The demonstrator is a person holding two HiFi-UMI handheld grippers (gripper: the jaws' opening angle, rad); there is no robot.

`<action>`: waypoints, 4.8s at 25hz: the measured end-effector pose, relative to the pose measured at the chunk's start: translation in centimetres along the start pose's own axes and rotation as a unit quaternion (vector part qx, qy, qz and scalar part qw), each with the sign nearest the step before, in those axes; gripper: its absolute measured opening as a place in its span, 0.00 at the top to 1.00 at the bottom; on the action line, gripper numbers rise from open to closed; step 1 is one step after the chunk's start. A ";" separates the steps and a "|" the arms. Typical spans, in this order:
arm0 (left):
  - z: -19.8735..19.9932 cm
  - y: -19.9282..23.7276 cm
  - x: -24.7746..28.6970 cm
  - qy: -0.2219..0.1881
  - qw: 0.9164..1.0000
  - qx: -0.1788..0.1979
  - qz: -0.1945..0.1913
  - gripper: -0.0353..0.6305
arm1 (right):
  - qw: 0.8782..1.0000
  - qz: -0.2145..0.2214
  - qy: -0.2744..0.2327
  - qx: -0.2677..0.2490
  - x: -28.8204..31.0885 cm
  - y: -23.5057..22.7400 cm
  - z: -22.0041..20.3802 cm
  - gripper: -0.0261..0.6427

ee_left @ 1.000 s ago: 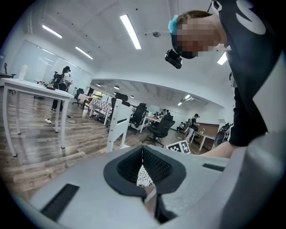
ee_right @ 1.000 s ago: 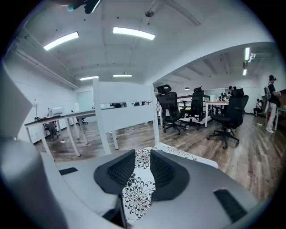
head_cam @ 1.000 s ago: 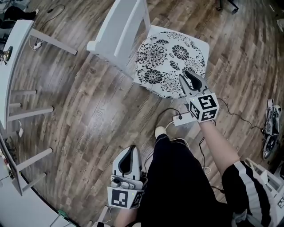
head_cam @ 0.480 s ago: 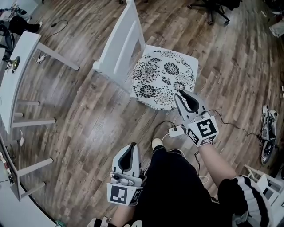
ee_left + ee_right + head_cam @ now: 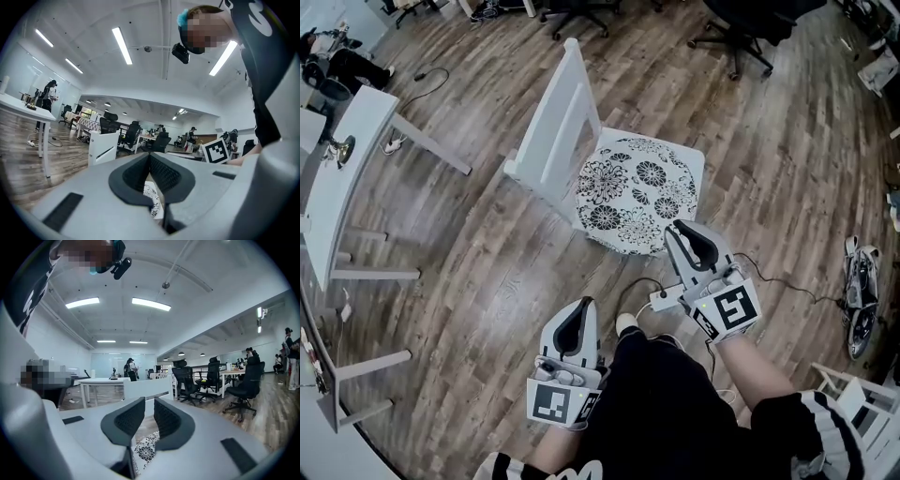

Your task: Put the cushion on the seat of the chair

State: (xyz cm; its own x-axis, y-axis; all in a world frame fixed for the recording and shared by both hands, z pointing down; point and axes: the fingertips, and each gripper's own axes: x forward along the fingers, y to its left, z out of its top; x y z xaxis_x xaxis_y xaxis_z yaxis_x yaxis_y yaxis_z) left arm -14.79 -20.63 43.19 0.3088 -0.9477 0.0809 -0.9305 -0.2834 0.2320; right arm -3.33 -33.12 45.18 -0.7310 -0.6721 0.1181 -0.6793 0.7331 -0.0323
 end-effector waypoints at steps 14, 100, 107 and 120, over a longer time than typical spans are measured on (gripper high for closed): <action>4.8 -2.9 3.1 -0.026 0.998 0.031 -0.054 0.94 | 0.997 -0.002 -0.074 -0.002 -3.3 1.3 8.8 0.89; 4.2 -22.2 -22.5 -0.082 0.990 0.082 -0.086 0.94 | 0.991 0.063 -0.117 0.022 -30.2 24.2 10.0 0.93; 3.1 -23.4 -27.6 -0.081 0.988 0.085 -0.101 0.94 | 0.991 0.051 -0.121 0.022 -33.7 28.4 9.1 0.93; 2.8 -26.4 -31.9 -0.094 0.985 0.089 -0.118 0.94 | 0.991 0.039 -0.129 0.010 -38.2 31.2 9.2 0.93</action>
State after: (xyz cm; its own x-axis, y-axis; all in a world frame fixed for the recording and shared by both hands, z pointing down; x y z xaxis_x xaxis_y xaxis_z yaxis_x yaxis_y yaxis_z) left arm -0.64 16.70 31.73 0.4952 -0.8576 -0.1388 -0.8617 -0.5052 0.0475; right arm 2.80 14.52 30.56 -0.7716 -0.6198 -0.1435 -0.6195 0.7833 -0.0522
